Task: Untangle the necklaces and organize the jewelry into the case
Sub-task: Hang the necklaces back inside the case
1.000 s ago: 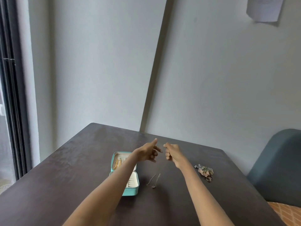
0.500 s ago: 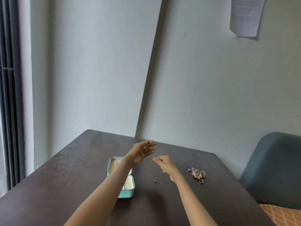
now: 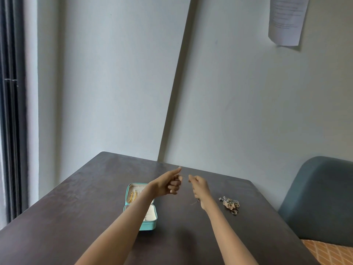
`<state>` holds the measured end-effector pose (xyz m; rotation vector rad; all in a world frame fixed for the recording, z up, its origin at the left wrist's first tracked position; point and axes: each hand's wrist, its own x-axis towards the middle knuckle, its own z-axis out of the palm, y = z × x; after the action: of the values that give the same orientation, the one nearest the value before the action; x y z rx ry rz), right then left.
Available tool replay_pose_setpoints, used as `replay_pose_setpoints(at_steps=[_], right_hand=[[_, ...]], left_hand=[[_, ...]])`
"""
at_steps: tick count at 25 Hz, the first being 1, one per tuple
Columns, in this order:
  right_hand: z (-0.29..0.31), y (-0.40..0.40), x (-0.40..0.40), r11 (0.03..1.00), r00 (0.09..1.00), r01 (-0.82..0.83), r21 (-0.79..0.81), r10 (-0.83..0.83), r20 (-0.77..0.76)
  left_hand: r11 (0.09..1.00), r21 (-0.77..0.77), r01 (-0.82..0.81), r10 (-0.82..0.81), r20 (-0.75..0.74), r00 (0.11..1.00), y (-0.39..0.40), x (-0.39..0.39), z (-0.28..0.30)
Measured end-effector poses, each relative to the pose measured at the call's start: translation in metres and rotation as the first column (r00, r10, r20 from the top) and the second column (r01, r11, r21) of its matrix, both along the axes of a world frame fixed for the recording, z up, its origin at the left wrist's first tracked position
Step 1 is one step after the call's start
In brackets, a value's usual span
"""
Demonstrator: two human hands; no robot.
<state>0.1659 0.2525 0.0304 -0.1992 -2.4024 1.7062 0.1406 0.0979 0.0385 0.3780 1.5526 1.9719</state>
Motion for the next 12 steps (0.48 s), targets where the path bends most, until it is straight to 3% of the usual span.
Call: replay_pose_setpoints(at_steps=[4,7,10,12], right_hand=[[-0.022,-0.007,0.002,0.994,0.999,-0.013,0.107,0.018,-0.043],[-0.027,-0.015,0.007,0.968,0.992,-0.063,0.243,0.088,-0.090],[-0.024,-0.021,0.015,0.921,0.984,-0.144,0.362,0.171,-0.044],[-0.019,-0.021,0.018,0.926,0.985,-0.158,0.343,0.174,-0.017]], left_hand=[[0.932,0.308,-0.193,0.160,0.128,0.979,0.003,-0.002,-0.004],[0.847,0.393,-0.359,0.320,0.162,0.933,0.005,-0.009,-0.013],[0.918,0.155,-0.365,0.372,-0.017,0.928,0.007,-0.009,-0.019],[0.943,-0.046,-0.328,0.320,-0.127,0.939,0.010,-0.007,-0.019]])
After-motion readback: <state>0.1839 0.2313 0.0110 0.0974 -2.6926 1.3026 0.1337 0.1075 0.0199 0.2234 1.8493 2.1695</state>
